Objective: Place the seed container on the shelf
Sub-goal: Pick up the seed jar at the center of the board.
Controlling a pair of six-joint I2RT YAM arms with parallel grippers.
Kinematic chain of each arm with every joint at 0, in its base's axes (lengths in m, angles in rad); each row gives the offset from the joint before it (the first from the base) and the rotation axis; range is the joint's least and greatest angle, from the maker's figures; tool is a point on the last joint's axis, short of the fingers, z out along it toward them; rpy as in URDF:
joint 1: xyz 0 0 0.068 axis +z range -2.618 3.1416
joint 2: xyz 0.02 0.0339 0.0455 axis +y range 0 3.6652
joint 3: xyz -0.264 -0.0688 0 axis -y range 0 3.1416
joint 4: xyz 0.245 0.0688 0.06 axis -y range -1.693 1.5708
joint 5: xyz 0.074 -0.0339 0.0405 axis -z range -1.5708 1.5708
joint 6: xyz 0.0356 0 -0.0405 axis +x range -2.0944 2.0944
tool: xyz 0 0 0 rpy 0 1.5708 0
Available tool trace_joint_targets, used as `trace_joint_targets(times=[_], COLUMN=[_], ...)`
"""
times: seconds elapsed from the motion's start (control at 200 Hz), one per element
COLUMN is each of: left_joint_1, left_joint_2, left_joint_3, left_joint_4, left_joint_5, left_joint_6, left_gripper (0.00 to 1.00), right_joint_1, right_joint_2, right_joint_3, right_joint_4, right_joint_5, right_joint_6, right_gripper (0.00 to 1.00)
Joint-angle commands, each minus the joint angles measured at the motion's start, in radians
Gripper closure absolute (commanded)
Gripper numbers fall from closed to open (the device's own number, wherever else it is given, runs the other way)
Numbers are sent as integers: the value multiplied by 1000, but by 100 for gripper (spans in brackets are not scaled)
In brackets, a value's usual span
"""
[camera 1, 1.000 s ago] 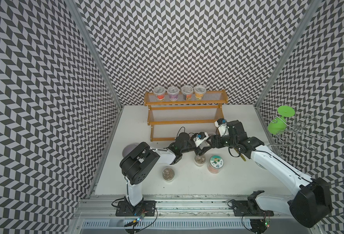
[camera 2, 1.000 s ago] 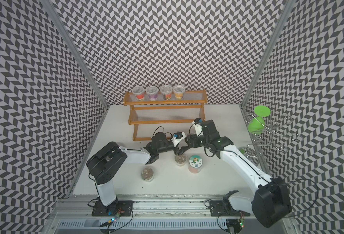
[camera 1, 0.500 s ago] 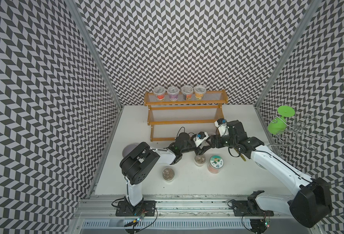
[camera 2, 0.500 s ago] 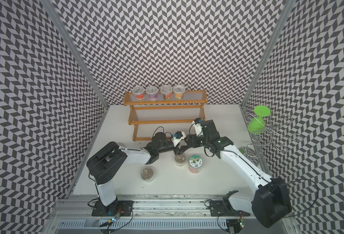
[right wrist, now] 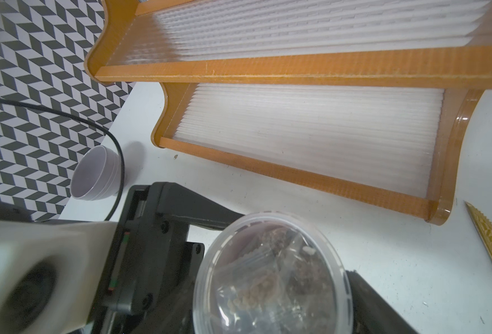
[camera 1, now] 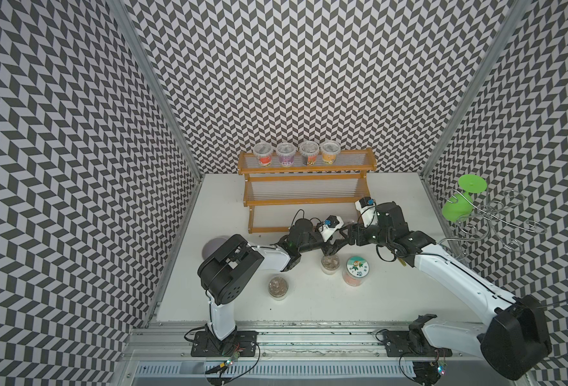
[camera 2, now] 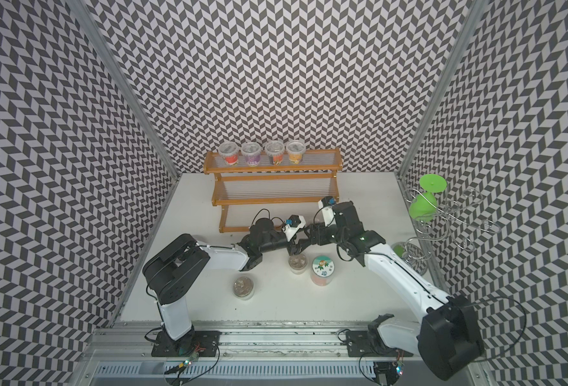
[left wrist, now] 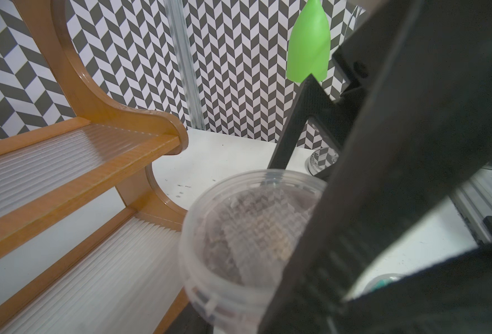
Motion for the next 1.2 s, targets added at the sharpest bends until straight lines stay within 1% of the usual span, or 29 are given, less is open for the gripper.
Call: trace_joint_targets(times=[0.0, 0.13, 0.325, 0.661, 0.791, 0.991, 1.107, 1.197], left_joint_1=[-1, -1, -2, -1, -1, -1, 1, 0], left_joint_2=[-21, -21, -26, -46, -52, -50, -50, -49], left_joint_3=[-4, -3, 1, 16, 22, 28, 29, 31], left_joint_4=[70, 84, 74, 49, 42, 35, 35, 35], left_joint_5=[4, 18, 37, 44, 44, 42, 42, 42], left_joint_6=[-46, -68, -77, -78, -77, -80, -82, -85], left_gripper=[38, 39, 39, 40, 40, 40, 40, 40], right_joint_1=[5, 5, 5, 5, 5, 5, 5, 5], right_joint_2=[-8, -11, -19, 14, 24, 33, 39, 40], right_joint_3=[-18, -32, -37, -26, -21, -28, -28, -27], right_joint_4=[53, 74, 92, 54, 43, 56, 51, 48], right_joint_5=[18, 27, 76, 118, 110, 39, 38, 65], right_joint_6=[-2, -14, -28, -78, -90, -96, -97, -96], right_gripper=[22, 23, 24, 23, 23, 22, 22, 23])
